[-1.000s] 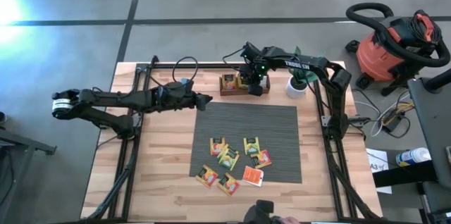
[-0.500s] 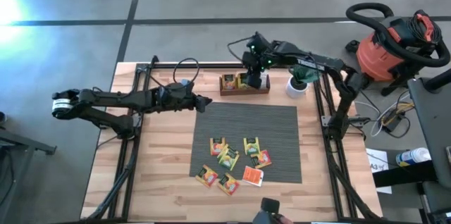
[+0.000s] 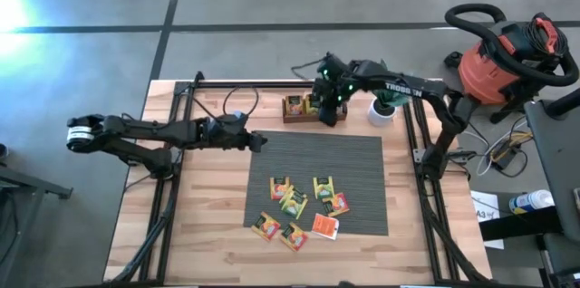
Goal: Pick & Place Tea
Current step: Put the yellow tea bag into the middle section of the wooden organizer
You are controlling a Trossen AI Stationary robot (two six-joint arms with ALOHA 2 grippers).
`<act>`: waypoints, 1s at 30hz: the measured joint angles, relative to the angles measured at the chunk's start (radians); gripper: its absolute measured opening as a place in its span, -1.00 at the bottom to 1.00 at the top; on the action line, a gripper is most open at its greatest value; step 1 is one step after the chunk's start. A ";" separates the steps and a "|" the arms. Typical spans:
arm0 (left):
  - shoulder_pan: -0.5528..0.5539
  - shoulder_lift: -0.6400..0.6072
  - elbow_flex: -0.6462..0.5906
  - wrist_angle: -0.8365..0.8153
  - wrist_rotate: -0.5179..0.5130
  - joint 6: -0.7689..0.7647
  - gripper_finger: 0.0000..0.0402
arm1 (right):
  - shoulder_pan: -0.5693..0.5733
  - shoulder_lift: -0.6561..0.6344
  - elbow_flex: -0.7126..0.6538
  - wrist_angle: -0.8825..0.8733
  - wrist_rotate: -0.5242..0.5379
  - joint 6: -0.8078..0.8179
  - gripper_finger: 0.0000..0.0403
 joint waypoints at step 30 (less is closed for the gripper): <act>-0.364 0.271 0.006 0.406 0.002 -0.084 -0.31 | 0.486 0.000 -0.328 0.340 0.005 0.504 -0.65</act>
